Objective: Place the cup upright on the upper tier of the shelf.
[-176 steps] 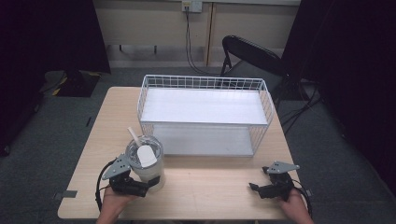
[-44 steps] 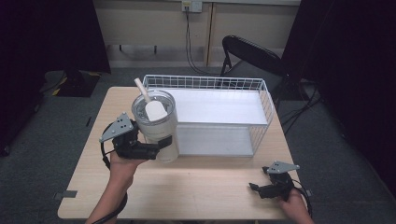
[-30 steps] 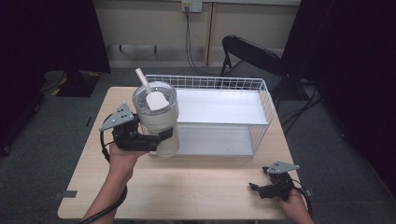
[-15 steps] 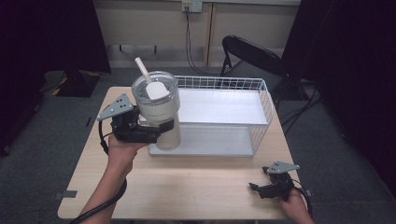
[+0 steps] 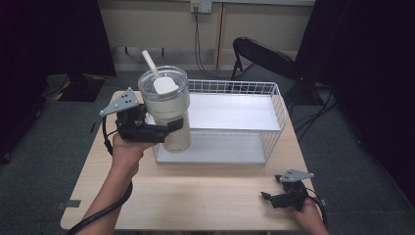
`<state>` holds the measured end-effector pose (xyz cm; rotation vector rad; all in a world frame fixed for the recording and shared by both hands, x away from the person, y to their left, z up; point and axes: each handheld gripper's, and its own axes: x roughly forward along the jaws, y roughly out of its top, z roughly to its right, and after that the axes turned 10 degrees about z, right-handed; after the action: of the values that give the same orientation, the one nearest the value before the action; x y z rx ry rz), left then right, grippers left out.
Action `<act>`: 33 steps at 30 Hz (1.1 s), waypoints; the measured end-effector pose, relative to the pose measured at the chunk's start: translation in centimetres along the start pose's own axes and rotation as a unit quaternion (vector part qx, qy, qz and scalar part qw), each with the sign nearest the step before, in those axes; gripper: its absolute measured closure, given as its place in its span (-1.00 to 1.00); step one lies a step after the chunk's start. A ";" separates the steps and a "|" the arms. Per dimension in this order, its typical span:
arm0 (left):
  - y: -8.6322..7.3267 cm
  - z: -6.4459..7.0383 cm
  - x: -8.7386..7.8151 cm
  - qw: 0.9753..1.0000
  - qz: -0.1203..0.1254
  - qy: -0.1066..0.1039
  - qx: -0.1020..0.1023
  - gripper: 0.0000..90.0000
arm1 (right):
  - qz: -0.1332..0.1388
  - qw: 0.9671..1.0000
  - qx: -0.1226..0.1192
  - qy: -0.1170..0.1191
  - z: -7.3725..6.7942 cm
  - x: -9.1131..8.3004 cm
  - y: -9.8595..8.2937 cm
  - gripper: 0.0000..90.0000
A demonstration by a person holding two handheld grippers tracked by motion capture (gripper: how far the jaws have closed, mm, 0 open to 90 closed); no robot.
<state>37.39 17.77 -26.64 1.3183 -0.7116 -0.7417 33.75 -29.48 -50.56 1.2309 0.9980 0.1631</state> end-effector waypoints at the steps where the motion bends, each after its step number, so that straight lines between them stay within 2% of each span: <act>1: 0.0 0.0 0.0 1.000 0.000 0.000 0.000 -0.78 | 0.000 1.000 0.000 0.000 0.0 0.0 0.0 -0.76; 10: 1.1 -0.1 0.3 1.000 0.001 0.003 0.004 -0.79 | 0.000 1.000 0.000 0.000 0.0 0.0 0.0 -0.76; 15: 1.4 -0.3 0.6 1.000 0.008 0.004 -0.002 -0.79 | 0.001 1.000 0.001 0.000 0.0 0.0 0.0 -0.76; 29: 2.4 -0.9 1.7 1.000 0.014 0.015 0.006 -0.79 | 0.001 1.000 0.000 0.000 0.0 0.0 0.0 -0.76; 30: 2.5 -0.9 1.8 1.000 0.017 0.015 0.000 -0.79 | 0.001 1.000 0.000 0.000 0.0 0.0 0.0 -0.76; 33: 2.6 -1.0 2.0 1.000 0.019 0.016 0.000 -0.79 | 0.002 1.000 0.000 -0.001 0.0 0.0 0.0 -0.76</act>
<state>39.59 16.97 -24.09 1.3096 -0.7094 -0.6894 33.76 -29.48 -50.57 1.2320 0.9949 0.1651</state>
